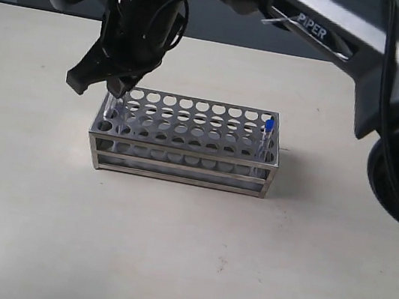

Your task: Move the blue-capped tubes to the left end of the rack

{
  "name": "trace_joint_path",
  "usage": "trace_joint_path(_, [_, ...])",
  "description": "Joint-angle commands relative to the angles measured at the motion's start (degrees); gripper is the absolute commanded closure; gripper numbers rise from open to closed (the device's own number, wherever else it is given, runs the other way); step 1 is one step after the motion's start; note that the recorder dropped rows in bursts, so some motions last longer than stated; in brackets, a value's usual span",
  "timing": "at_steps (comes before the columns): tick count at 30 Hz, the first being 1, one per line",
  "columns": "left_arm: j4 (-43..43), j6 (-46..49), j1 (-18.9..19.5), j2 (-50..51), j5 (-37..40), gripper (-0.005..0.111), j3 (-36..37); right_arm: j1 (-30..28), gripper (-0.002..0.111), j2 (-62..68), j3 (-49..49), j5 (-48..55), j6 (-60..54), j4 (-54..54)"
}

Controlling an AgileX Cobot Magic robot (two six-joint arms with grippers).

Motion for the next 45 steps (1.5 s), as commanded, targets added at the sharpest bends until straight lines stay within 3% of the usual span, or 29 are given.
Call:
trace_joint_path(1, [0.1, 0.0, -0.4, 0.3, -0.4, 0.106, -0.3, 0.2, 0.109, 2.2, -1.5, 0.0, -1.2, 0.8])
trace_joint_path(17, [0.1, 0.0, -0.4, 0.3, -0.4, 0.106, -0.3, 1.4, 0.109, 2.3, -3.4, 0.0, 0.0, -7.1])
trace_joint_path(45, [0.1, 0.0, -0.4, 0.3, -0.4, 0.106, -0.3, 1.8, 0.109, 3.3, -2.6, 0.0, 2.4, -7.6])
